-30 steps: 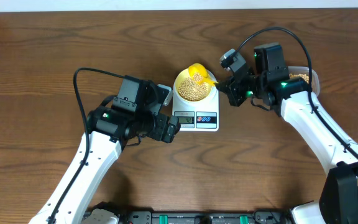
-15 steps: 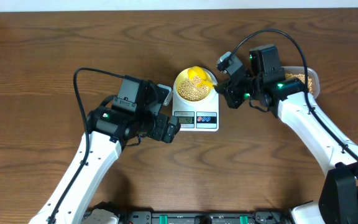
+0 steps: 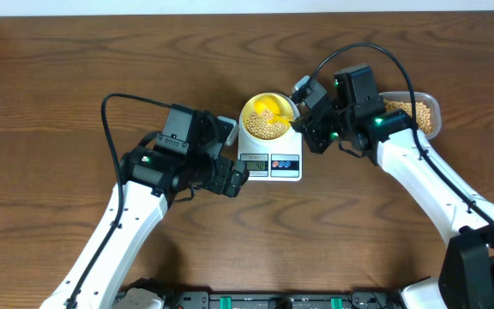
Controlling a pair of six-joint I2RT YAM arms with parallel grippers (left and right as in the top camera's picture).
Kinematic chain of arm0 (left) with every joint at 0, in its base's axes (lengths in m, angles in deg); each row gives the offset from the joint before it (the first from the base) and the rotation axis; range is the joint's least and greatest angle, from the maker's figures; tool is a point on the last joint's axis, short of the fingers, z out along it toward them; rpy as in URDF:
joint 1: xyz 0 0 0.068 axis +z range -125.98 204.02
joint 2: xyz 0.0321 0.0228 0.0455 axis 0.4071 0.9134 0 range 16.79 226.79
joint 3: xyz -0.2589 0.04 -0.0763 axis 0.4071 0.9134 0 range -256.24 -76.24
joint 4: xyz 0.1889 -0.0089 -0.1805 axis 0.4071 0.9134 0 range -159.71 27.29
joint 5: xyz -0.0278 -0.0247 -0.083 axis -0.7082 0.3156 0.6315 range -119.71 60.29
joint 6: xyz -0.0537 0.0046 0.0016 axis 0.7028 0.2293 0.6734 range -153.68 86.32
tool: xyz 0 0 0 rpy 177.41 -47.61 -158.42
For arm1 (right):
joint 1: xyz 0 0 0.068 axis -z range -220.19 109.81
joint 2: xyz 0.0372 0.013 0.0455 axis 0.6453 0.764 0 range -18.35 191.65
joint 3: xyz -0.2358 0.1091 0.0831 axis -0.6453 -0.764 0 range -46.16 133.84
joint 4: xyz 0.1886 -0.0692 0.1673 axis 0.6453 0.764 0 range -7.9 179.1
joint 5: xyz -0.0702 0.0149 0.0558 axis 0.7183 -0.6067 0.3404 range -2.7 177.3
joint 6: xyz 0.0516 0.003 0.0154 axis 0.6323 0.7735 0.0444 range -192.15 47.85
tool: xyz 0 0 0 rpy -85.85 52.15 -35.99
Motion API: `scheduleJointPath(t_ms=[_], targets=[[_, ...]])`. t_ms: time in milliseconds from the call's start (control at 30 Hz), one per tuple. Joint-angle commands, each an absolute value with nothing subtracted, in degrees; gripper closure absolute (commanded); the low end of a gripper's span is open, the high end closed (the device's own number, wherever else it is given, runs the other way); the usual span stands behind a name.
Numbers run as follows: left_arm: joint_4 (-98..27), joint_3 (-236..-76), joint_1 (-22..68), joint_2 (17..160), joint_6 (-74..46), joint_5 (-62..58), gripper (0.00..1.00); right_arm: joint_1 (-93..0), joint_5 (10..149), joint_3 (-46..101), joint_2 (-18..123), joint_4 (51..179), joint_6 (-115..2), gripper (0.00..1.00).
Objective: Scoop item into bowl and weigh 50g on scale
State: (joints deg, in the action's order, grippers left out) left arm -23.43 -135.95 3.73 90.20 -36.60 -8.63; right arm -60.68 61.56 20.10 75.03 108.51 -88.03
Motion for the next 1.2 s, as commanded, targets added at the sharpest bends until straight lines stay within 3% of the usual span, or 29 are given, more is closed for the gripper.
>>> scheduleJointPath(t_ms=[0,1167], targets=[[-23.3,-135.42,3.97,89.39,-36.4,-8.1,0.11,-61.07,62.41,21.02,75.77,108.89,-89.16,0.99],[-23.3,-135.42,3.97,89.39,-36.4,-8.1,0.11,-61.99,61.78,21.02,75.77,107.42,-88.03,0.99]])
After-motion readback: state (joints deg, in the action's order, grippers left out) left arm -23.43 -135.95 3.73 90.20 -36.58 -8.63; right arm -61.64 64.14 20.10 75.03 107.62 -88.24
